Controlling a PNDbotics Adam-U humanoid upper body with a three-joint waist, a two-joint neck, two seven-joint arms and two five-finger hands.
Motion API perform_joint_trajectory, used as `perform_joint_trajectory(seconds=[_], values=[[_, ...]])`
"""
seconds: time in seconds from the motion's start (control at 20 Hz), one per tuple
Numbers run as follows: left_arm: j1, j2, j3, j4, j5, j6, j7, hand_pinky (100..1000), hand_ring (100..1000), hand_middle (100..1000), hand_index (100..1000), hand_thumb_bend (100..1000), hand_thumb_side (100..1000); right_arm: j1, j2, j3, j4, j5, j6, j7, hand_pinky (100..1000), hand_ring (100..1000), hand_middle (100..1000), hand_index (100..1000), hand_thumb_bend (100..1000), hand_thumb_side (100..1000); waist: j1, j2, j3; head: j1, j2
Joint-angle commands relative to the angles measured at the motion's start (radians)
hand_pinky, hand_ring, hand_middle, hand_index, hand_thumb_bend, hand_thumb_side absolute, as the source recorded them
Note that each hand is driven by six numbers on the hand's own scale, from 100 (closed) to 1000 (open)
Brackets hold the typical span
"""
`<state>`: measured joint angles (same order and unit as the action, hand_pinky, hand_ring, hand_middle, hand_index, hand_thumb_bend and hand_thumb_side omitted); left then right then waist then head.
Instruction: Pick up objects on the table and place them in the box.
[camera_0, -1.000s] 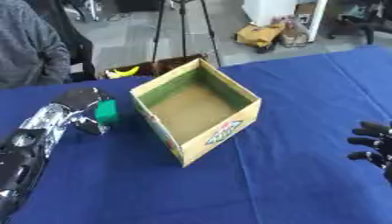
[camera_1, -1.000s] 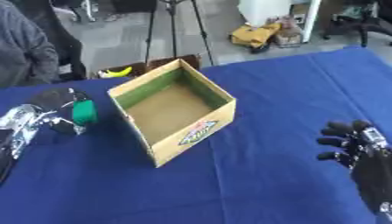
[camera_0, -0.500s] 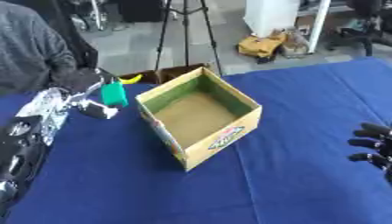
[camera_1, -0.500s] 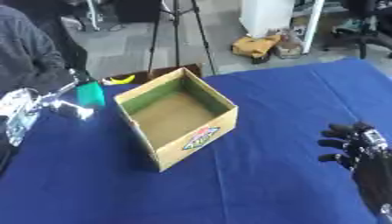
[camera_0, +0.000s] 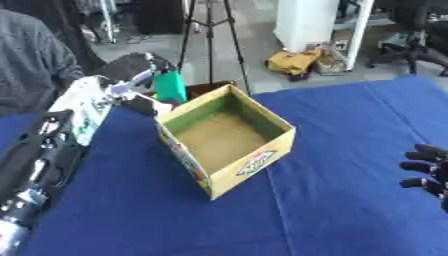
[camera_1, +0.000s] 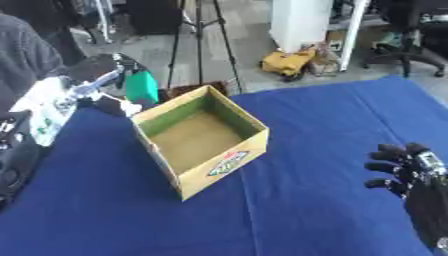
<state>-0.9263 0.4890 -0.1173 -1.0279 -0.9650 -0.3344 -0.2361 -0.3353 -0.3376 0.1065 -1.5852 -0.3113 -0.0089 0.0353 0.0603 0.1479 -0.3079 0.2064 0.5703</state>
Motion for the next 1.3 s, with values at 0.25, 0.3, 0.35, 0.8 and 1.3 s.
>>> perform_joint_trajectory(seconds=[0.25, 0.3, 0.35, 0.8, 1.3], values=[[-0.028, -0.075, -0.022, 0.063, -0.103, 0.000, -0.034, 568, 439, 398, 769, 128, 387, -0.028, -0.005, 0.005, -0.017, -0.008, -0.001, 0.011, 574, 730, 706, 807, 100, 1000, 0.000, -0.002, -0.016, 0.019, -0.021], [-0.026, -0.082, -0.025, 0.070, -0.120, -0.002, -0.035, 570, 444, 403, 771, 147, 392, -0.028, -0.004, 0.006, -0.017, -0.008, 0.000, 0.012, 574, 730, 706, 807, 100, 1000, 0.001, -0.001, -0.018, 0.020, -0.023], [-0.024, -0.090, -0.027, 0.077, -0.137, -0.006, -0.037, 577, 464, 431, 780, 283, 427, -0.029, -0.004, 0.006, -0.016, -0.008, 0.001, 0.013, 574, 730, 706, 807, 100, 1000, 0.002, 0.000, -0.018, 0.021, -0.024], [-0.008, -0.114, -0.038, 0.074, -0.195, -0.053, -0.023, 704, 727, 737, 851, 1000, 774, -0.030, -0.001, 0.004, -0.014, -0.005, 0.001, 0.013, 574, 730, 707, 807, 100, 1000, 0.000, 0.003, -0.012, 0.022, -0.028], [0.091, -0.009, 0.115, -0.162, -0.045, -0.051, 0.131, 669, 627, 657, 809, 827, 777, -0.002, 0.004, -0.016, -0.010, -0.009, -0.003, -0.003, 575, 728, 706, 807, 100, 1000, -0.022, -0.024, 0.056, -0.009, -0.014]])
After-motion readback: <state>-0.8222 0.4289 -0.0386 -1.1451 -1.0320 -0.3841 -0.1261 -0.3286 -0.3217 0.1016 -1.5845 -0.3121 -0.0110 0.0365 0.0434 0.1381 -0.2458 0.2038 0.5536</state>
